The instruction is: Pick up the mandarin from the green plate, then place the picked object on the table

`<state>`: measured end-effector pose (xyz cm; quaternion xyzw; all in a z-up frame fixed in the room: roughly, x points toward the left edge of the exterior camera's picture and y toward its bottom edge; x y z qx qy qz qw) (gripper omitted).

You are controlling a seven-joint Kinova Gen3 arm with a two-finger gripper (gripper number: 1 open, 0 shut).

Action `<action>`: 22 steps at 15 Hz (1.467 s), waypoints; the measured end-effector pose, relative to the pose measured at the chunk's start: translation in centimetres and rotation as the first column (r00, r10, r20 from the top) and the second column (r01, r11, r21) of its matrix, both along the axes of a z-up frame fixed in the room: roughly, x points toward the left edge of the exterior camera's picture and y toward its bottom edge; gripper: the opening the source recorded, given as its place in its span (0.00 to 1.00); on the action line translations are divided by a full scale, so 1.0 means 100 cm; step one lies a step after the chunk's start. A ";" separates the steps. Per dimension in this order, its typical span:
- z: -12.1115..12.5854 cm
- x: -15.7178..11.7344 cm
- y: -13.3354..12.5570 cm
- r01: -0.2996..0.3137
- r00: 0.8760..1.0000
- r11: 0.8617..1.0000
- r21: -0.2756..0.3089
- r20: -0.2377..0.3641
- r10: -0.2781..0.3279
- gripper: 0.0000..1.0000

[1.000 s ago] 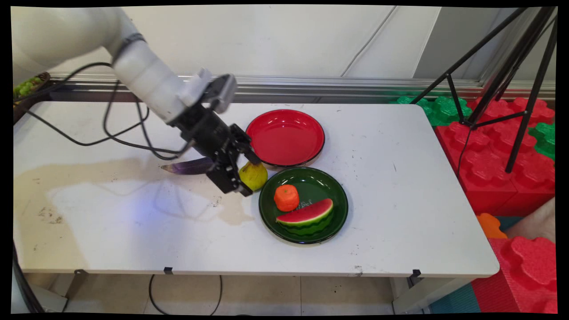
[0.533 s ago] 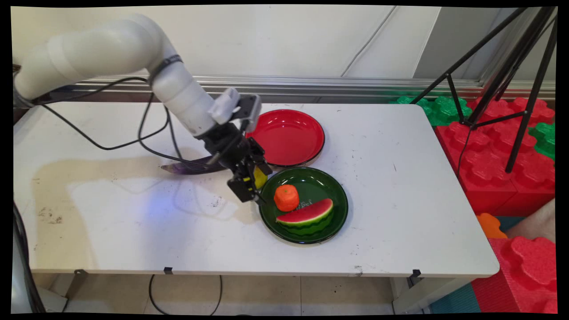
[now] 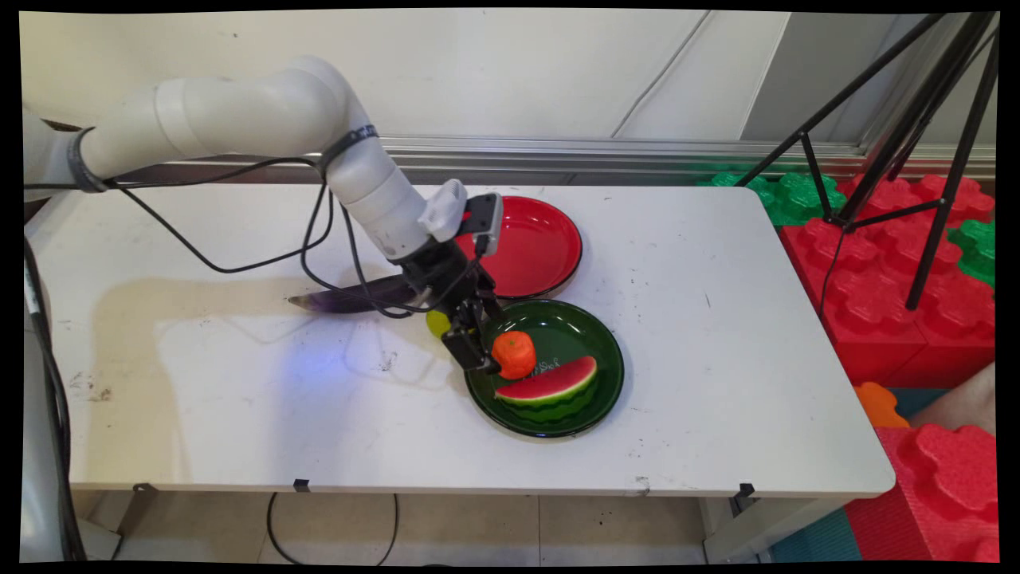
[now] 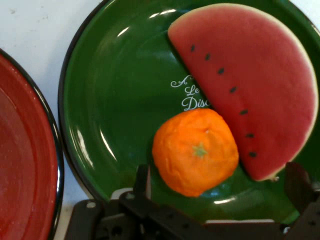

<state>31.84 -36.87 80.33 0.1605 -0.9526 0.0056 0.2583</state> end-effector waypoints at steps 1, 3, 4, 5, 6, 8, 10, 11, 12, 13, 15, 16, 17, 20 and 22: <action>-0.003 -0.003 -0.002 -0.002 1.000 1.000 0.003 0.004 0.002 1.00; -0.008 -0.008 -0.006 -0.003 1.000 1.000 0.006 0.010 0.003 1.00; -0.010 -0.010 -0.008 -0.003 1.000 1.000 0.008 0.012 0.003 1.00; -0.012 -0.012 -0.010 -0.003 1.000 1.000 0.009 0.015 0.003 1.00; -0.014 -0.014 -0.011 -0.002 1.000 1.000 0.011 0.016 0.002 1.00; -0.016 -0.017 -0.013 -0.002 1.000 1.000 0.012 0.019 0.001 1.00; -0.017 -0.019 -0.015 -0.001 1.000 1.000 0.010 0.019 0.000 0.00; -0.018 -0.020 -0.016 0.000 1.000 1.000 0.010 0.019 0.000 0.00; -0.018 -0.021 -0.017 0.001 1.000 1.000 0.010 0.018 -0.001 0.00; -0.019 -0.022 -0.017 0.001 1.000 1.000 0.011 0.018 -0.002 0.00; -0.019 -0.023 -0.018 0.002 1.000 1.000 0.012 0.019 -0.002 0.00; -0.020 -0.023 -0.018 0.002 1.000 1.000 0.013 0.020 -0.003 0.00; -0.020 -0.023 -0.019 0.002 1.000 1.000 0.012 0.021 -0.002 0.00; -0.017 -0.022 -0.019 0.000 1.000 1.000 0.010 0.019 0.000 0.00; -0.014 -0.021 -0.019 -0.004 1.000 1.000 0.005 0.014 0.004 0.00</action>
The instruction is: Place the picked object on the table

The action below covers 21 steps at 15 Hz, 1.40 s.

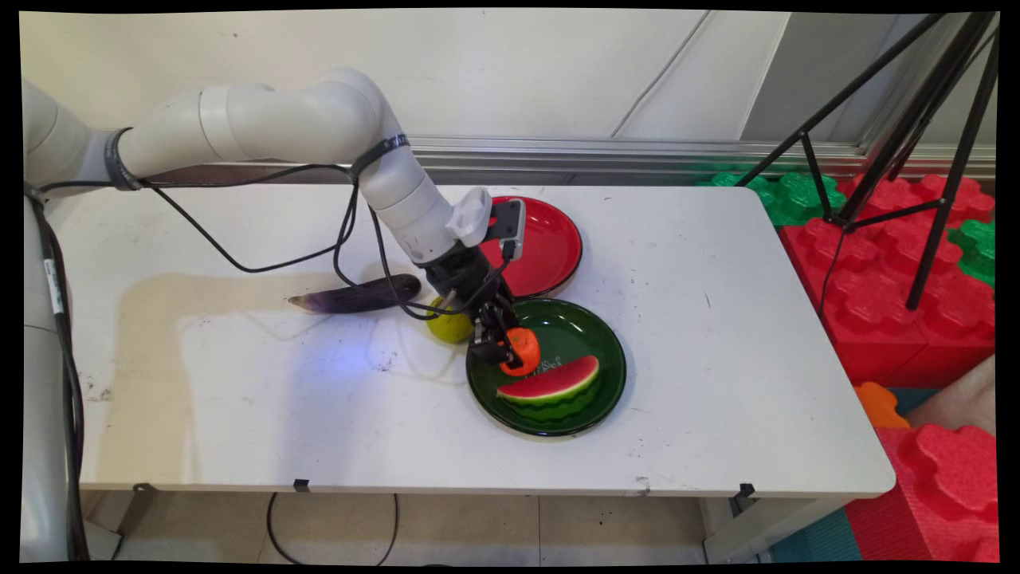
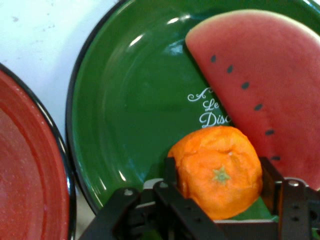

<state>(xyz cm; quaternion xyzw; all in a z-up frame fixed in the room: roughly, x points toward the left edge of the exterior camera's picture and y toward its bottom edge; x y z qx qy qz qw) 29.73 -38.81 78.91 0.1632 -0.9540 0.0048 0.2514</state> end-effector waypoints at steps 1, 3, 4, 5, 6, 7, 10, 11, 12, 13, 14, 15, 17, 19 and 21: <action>0.002 0.000 0.000 -0.002 1.000 1.000 -0.002 -0.003 0.002 0.00; 0.006 0.002 0.001 -0.005 1.000 1.000 -0.008 -0.011 0.005 0.00; 0.010 0.003 0.002 -0.007 1.000 1.000 -0.011 -0.016 0.006 0.00; 0.012 0.004 0.003 -0.007 1.000 1.000 -0.014 -0.020 0.007 0.00; 0.016 0.006 0.004 -0.009 1.000 1.000 -0.018 -0.026 0.008 0.00; 0.019 0.007 0.005 -0.010 0.999 1.000 -0.020 -0.030 0.010 0.00; 0.032 0.012 0.010 -0.017 0.999 0.999 -0.032 -0.047 0.016 0.00; 0.039 0.015 0.012 -0.021 0.998 0.999 -0.038 -0.055 0.019 0.00; 0.045 0.018 0.015 -0.025 0.998 0.999 -0.043 -0.063 0.023 0.00; 0.051 0.021 0.018 -0.029 0.997 0.999 -0.046 -0.069 0.026 0.00; 0.055 0.023 0.020 -0.031 0.997 0.998 -0.047 -0.074 0.027 0.00; 0.061 0.027 0.023 -0.033 0.996 0.998 -0.049 -0.081 0.029 0.00; 0.071 0.034 0.030 -0.040 0.995 0.998 -0.050 -0.092 0.035 0.00; 0.080 0.041 0.037 -0.049 0.994 0.998 -0.051 -0.104 0.044 0.00; 0.090 0.049 0.044 -0.062 0.991 0.997 -0.048 -0.118 0.056 0.00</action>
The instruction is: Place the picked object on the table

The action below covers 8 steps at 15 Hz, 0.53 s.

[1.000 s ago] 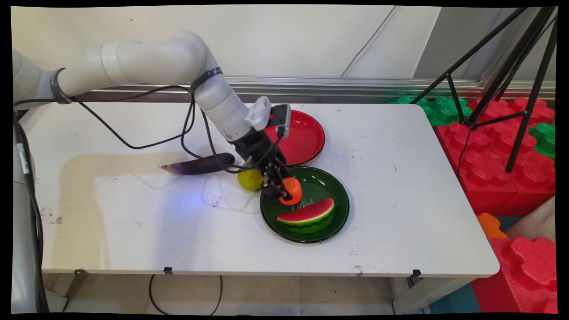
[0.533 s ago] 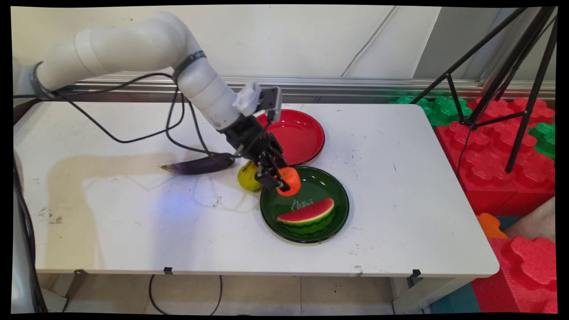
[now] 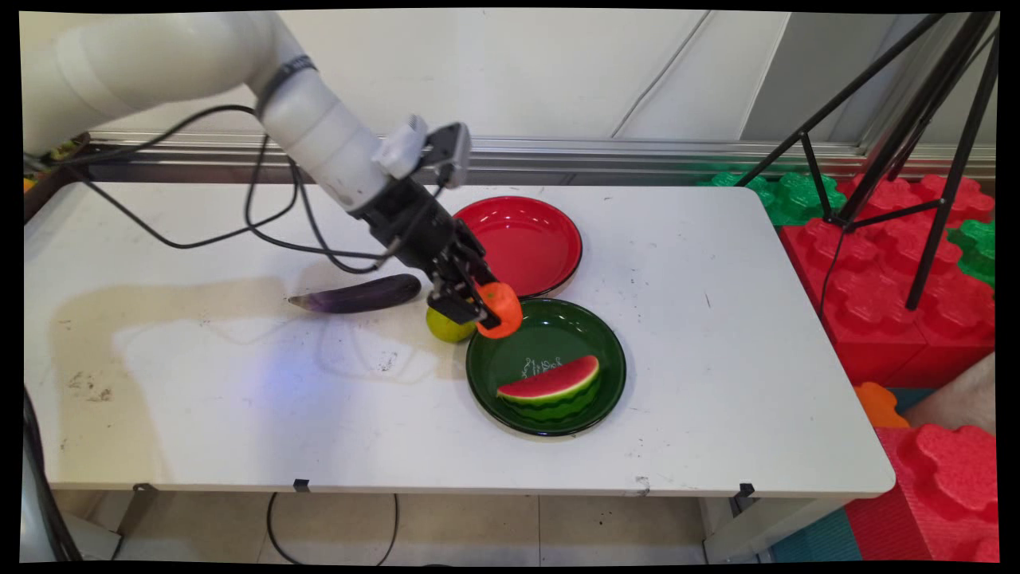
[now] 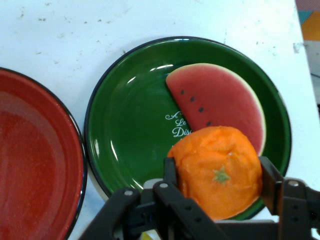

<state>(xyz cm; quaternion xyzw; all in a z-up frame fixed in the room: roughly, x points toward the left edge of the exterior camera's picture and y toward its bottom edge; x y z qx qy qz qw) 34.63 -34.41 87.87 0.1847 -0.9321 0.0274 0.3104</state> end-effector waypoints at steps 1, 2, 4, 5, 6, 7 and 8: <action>0.004 0.003 0.003 -0.005 1.000 1.000 0.001 -0.006 0.005 0.00; 0.009 0.008 0.007 -0.013 1.000 1.000 0.003 -0.016 0.013 0.00; 0.018 0.018 0.015 -0.021 0.999 1.000 0.006 -0.026 0.021 0.00; 0.023 0.025 0.021 -0.024 0.999 1.000 0.009 -0.030 0.025 0.00; 0.028 0.033 0.026 -0.028 0.999 1.000 0.012 -0.032 0.029 0.00; 0.032 0.040 0.032 -0.031 0.999 0.999 0.016 -0.031 0.031 0.00; 0.034 0.044 0.035 -0.032 0.999 0.999 0.018 -0.031 0.033 0.00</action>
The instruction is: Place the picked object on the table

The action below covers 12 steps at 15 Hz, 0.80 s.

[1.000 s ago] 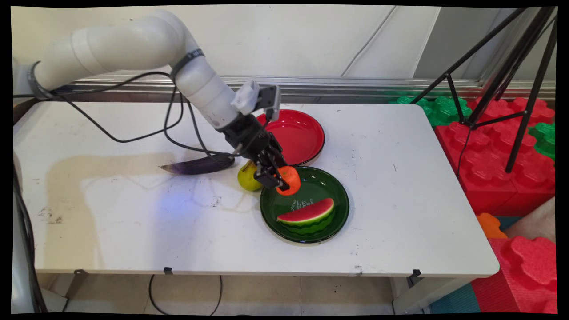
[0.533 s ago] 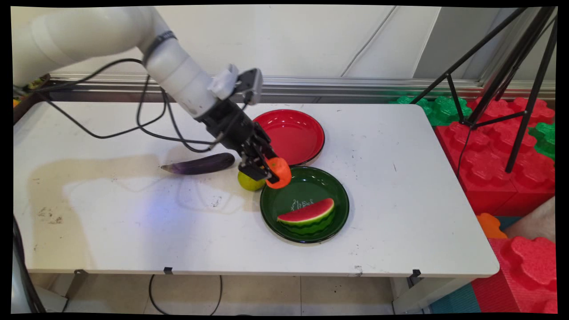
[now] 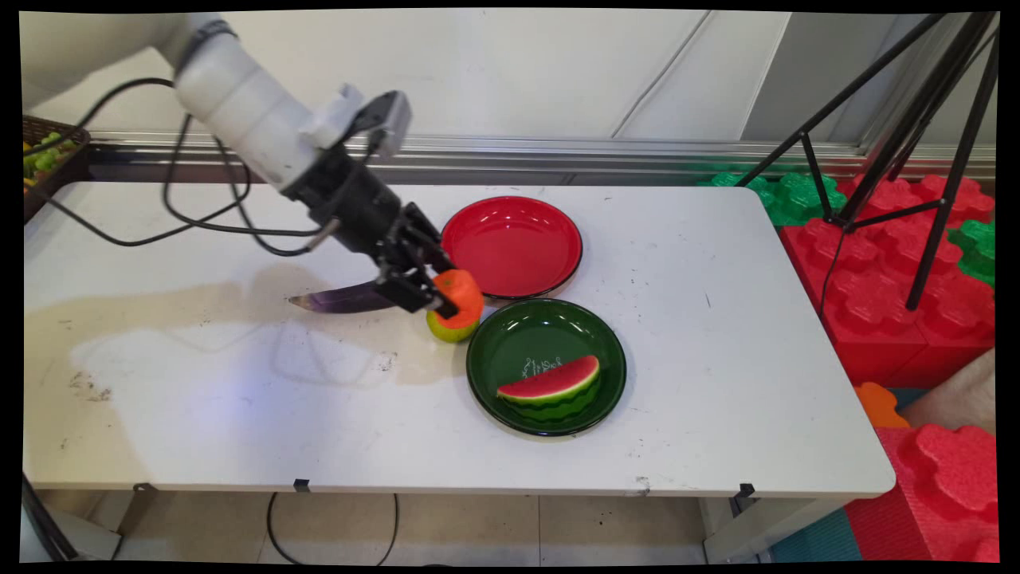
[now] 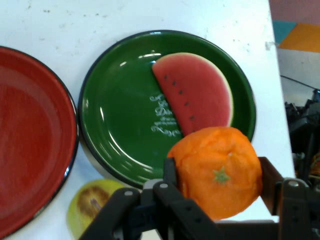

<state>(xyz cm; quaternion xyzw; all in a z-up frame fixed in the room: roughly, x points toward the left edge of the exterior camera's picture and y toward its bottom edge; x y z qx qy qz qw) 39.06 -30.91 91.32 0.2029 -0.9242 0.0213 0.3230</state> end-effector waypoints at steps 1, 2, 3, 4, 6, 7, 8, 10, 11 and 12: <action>0.004 0.007 0.005 -0.004 1.000 1.000 0.003 -0.001 0.004 0.00; 0.007 0.014 0.009 -0.010 1.000 1.000 0.008 0.000 0.010 0.00; 0.010 0.022 0.014 -0.016 1.000 1.000 0.012 0.001 0.016 0.00; 0.013 0.028 0.018 -0.021 1.000 1.000 0.017 0.004 0.021 0.00; 0.015 0.038 0.023 -0.029 1.000 0.999 0.027 0.011 0.029 0.00; 0.016 0.043 0.026 -0.034 0.999 0.999 0.033 0.017 0.033 0.00; 0.015 0.049 0.029 -0.039 0.999 0.998 0.043 0.028 0.038 0.00; 0.013 0.062 0.036 -0.049 0.998 0.997 0.062 0.054 0.045 0.00; 0.011 0.067 0.039 -0.052 0.997 0.996 0.069 0.065 0.047 0.00; 0.009 0.071 0.040 -0.054 0.996 0.996 0.073 0.074 0.048 0.00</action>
